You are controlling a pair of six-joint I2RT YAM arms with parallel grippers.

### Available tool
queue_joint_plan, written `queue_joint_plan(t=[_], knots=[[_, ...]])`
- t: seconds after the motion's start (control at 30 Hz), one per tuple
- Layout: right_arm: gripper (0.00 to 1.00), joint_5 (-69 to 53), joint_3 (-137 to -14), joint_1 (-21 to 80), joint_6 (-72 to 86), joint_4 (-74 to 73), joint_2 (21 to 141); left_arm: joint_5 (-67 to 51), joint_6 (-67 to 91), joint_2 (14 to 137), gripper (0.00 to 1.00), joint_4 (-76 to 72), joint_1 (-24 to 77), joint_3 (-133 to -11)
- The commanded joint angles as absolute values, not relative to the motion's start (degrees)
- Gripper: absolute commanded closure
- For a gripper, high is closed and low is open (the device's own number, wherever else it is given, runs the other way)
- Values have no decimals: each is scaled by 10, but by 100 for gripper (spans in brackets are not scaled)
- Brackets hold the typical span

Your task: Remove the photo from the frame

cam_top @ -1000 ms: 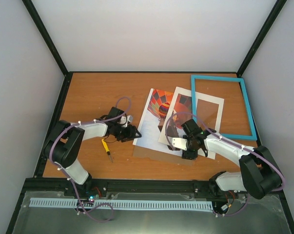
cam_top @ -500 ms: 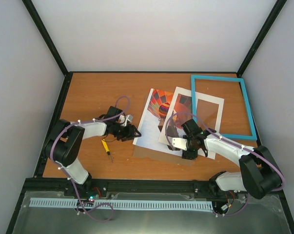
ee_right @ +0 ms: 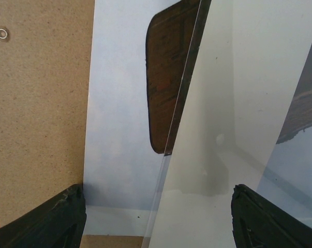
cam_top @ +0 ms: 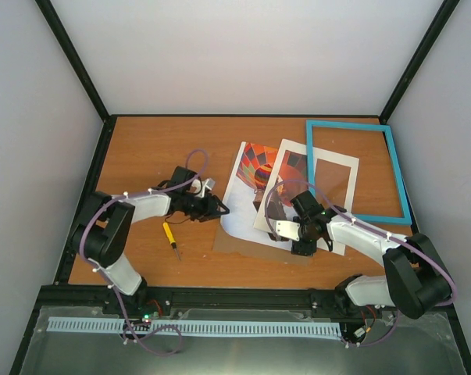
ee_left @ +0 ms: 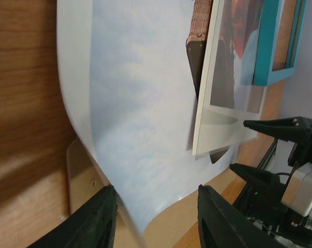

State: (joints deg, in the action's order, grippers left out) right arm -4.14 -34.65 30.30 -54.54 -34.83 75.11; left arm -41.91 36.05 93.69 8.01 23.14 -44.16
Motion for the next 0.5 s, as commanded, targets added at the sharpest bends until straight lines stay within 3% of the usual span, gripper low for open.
queue_joint_plan(t=[0.0,0.47], knots=[[25,-39,-314,308,-538,-315,779,-458,380,978,57,36,228,-487],[25,-37,-305,308,-538,-310,770,-477,390,1059,63,76,220,-569]])
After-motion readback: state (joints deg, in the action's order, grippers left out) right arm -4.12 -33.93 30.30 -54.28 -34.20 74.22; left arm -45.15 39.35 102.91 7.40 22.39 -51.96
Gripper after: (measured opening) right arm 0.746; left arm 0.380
